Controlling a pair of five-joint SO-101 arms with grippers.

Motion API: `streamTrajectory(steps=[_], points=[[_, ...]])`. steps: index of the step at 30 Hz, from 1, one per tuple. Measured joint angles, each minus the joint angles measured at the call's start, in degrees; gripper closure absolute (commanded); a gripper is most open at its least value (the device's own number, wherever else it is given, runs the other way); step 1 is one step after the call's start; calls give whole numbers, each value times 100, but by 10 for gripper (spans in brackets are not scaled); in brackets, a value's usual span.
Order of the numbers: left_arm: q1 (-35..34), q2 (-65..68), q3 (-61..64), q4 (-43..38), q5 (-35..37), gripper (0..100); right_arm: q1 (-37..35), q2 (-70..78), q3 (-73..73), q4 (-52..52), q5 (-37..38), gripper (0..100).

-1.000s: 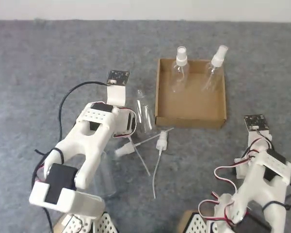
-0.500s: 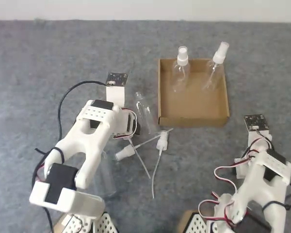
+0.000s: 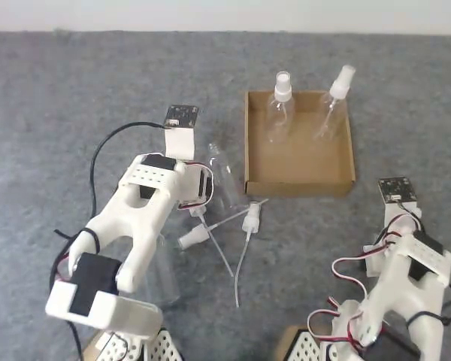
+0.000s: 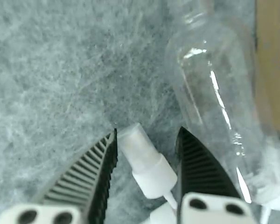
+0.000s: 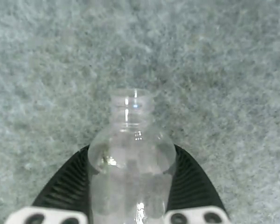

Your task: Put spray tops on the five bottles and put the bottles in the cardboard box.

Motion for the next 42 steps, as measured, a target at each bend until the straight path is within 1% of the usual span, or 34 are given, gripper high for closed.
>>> streamTrajectory(steps=[4, 8, 12, 14, 17, 19, 28, 32, 35, 39, 42], points=[[-9, 0, 0, 79, 53, 808, 0, 0, 0, 0, 0, 993], [-9, 9, 0, 484, 519, 810, 0, 0, 0, 0, 0, 993], [-53, 53, 18, 501, 563, 813, 0, 0, 0, 0, 0, 993], [-53, 53, 88, 501, 536, 833, 0, 0, 0, 0, 0, 993], [-35, 53, 193, 343, 448, 895, 0, 0, 0, 0, 0, 993], [-35, 53, 193, 246, 422, 913, 0, 0, 0, 0, 0, 993], [-35, 53, 185, -369, 404, 916, 0, 0, 0, 0, 0, 993], [-70, 53, -255, -396, 396, 916, 0, 0, 0, 0, 0, 993], [-70, 53, -862, 9, 202, 916, 0, 0, 0, 0, 0, 993], [-264, 62, -1881, 993, -132, 912, 0, 0, 0, 0, 0, 993], [-387, 70, -2356, 1714, -712, 877, 0, 0, 0, 0, 0, 993]])
